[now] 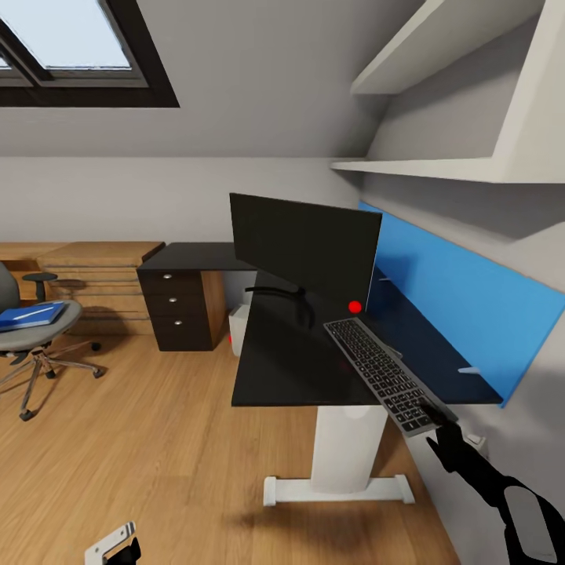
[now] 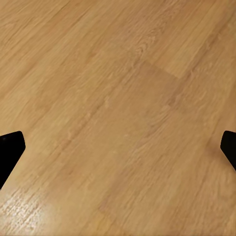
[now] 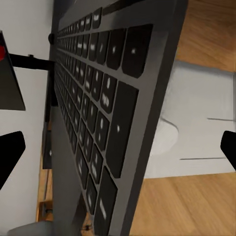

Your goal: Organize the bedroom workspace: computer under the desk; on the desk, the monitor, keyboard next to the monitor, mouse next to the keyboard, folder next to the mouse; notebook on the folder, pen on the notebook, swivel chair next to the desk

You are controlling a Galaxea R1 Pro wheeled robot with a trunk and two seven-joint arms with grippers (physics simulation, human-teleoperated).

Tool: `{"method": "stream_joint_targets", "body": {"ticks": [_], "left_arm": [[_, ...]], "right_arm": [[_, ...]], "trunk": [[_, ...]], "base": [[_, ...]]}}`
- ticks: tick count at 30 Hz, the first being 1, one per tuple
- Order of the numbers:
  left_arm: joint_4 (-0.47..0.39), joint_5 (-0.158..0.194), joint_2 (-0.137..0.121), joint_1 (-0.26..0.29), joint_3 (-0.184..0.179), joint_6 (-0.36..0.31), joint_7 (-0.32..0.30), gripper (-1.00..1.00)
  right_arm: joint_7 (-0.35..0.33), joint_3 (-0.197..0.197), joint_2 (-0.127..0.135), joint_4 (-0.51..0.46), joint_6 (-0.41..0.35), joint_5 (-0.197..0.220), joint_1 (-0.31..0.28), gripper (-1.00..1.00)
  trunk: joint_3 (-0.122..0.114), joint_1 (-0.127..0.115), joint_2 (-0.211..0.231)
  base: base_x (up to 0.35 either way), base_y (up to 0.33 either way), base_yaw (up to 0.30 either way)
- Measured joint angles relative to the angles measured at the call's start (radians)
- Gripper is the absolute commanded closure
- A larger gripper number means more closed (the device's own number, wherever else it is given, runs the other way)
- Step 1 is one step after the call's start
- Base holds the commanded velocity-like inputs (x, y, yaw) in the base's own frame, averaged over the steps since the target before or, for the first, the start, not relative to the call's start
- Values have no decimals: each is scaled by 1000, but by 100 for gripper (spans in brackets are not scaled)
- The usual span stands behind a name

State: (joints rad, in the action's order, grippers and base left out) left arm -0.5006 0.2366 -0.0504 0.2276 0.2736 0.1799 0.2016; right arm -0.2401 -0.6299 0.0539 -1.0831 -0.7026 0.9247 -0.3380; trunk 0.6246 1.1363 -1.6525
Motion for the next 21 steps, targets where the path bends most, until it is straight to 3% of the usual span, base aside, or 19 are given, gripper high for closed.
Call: {"method": "stream_joint_targets", "body": {"ticks": [3,14,21], "left_arm": [[0,0,0,0,0,0,0,-100],[2,-5,0,0,-4,0,-4,-100],[8,-41,0,0,-10,0,-3,-100]], "right_arm": [[0,0,0,0,0,0,0,-100],[0,0,0,0,0,0,0,-100],[0,0,0,0,0,0,0,-100]], "trunk": [[9,12,-21],[9,12,-21],[9,11,-21]], "base": [[0,0,0],[2,0,0],[141,0,0]]}}
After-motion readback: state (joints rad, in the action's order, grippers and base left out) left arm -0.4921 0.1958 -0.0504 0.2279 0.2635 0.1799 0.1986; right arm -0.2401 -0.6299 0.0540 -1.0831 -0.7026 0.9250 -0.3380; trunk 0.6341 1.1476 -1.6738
